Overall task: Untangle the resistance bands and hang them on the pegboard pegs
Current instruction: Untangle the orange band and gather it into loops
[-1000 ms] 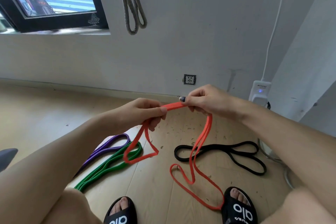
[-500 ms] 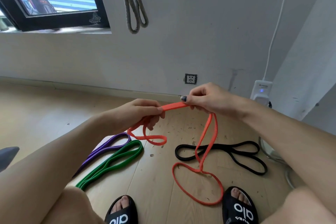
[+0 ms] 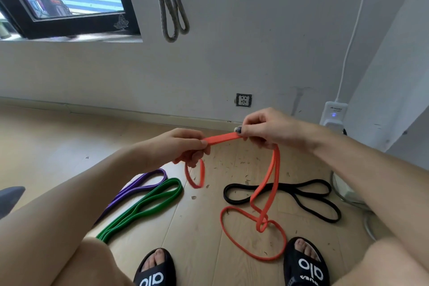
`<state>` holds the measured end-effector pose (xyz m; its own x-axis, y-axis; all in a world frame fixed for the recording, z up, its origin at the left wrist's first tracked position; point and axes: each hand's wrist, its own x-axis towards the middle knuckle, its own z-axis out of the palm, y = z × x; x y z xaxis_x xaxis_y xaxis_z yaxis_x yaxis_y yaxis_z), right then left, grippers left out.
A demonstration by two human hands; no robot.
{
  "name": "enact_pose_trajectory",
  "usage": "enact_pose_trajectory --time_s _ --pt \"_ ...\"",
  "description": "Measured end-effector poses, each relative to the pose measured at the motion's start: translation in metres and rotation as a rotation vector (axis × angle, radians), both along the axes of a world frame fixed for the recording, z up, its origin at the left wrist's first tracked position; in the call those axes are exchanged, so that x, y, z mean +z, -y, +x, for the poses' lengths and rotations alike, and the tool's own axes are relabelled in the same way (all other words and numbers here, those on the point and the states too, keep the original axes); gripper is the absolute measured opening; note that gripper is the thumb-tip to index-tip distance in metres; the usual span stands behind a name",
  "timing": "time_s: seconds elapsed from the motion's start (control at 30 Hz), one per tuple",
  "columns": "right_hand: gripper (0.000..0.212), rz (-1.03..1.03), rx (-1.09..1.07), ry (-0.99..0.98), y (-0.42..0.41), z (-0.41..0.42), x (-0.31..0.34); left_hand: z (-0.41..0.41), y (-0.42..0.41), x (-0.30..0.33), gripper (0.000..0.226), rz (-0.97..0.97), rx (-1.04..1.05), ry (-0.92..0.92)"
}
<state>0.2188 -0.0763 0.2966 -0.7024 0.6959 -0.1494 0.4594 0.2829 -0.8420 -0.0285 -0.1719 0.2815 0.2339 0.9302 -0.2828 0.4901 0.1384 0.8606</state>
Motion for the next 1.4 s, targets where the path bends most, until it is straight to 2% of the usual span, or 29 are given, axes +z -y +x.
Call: enact_pose_trajectory --time_s 0.13,0.23,0.43,0.63,0.77,0.9,1.07,1.23,1.4 --pt "0.049 -0.060 0.063 0.049 0.016 -0.022 -0.001 0.014 -0.004 0.002 0.022 0.018 -0.021 0.010" --pt "0.042 0.018 0.075 0.087 0.017 -0.026 -0.005 0.016 -0.003 0.003 0.024 0.014 -0.021 0.006" --pt "0.036 -0.008 0.001 0.046 0.003 -0.004 -0.001 -0.001 -0.001 0.002 0.028 -0.016 0.028 0.031" --pt "0.052 -0.116 0.052 0.112 0.018 -0.023 -0.004 0.013 -0.003 0.003 0.027 0.053 0.013 -0.040" --pt "0.046 -0.051 0.064 0.100 0.017 -0.021 -0.003 0.006 -0.002 0.000 0.026 0.034 0.005 -0.034" --pt "0.037 -0.082 0.007 0.077 0.006 -0.005 -0.004 -0.015 0.002 -0.003 0.026 0.045 0.062 -0.019" --pt "0.040 -0.093 0.022 0.073 0.009 -0.008 -0.005 -0.013 0.002 -0.006 0.026 0.028 0.066 -0.043" --pt "0.045 -0.078 0.021 0.062 0.008 -0.008 -0.004 -0.020 0.001 -0.005 0.022 0.023 0.105 0.022" --pt "0.042 -0.082 0.027 0.049 0.009 -0.008 -0.002 -0.020 0.003 -0.005 0.014 0.075 0.082 -0.046"
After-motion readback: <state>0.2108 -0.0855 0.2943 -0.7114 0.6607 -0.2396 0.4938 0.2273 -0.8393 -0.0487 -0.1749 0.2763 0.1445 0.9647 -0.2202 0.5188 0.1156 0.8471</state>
